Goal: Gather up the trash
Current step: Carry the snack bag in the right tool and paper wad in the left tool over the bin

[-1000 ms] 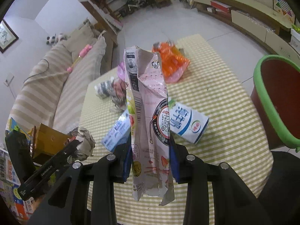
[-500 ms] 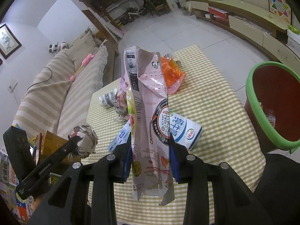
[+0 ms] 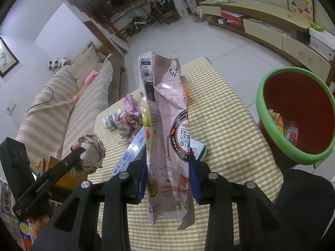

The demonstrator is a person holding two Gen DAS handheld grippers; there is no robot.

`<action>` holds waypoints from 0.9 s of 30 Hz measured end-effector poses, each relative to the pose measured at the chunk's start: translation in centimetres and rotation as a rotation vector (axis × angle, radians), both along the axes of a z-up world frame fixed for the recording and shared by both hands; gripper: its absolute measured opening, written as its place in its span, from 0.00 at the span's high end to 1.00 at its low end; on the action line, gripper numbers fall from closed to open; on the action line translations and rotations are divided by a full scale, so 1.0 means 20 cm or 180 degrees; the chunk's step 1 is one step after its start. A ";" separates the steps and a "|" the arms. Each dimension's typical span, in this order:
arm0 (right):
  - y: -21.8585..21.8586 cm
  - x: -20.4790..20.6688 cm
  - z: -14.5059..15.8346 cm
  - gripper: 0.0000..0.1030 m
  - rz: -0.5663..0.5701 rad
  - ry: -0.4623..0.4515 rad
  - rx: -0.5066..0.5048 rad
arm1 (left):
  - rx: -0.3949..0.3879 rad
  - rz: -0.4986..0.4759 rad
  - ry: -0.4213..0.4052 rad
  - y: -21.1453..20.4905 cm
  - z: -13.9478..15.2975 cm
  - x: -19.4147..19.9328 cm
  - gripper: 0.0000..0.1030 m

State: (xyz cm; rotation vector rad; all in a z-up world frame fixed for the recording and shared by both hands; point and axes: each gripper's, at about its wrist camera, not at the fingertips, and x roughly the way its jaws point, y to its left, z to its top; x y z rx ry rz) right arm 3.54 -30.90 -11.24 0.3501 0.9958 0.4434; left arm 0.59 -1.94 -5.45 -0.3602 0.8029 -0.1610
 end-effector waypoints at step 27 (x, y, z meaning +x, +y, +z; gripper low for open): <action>-0.53 0.06 -0.05 0.68 -0.0648 -0.0002 0.0063 | -0.0002 -0.0583 0.0011 -0.48 0.02 0.25 0.78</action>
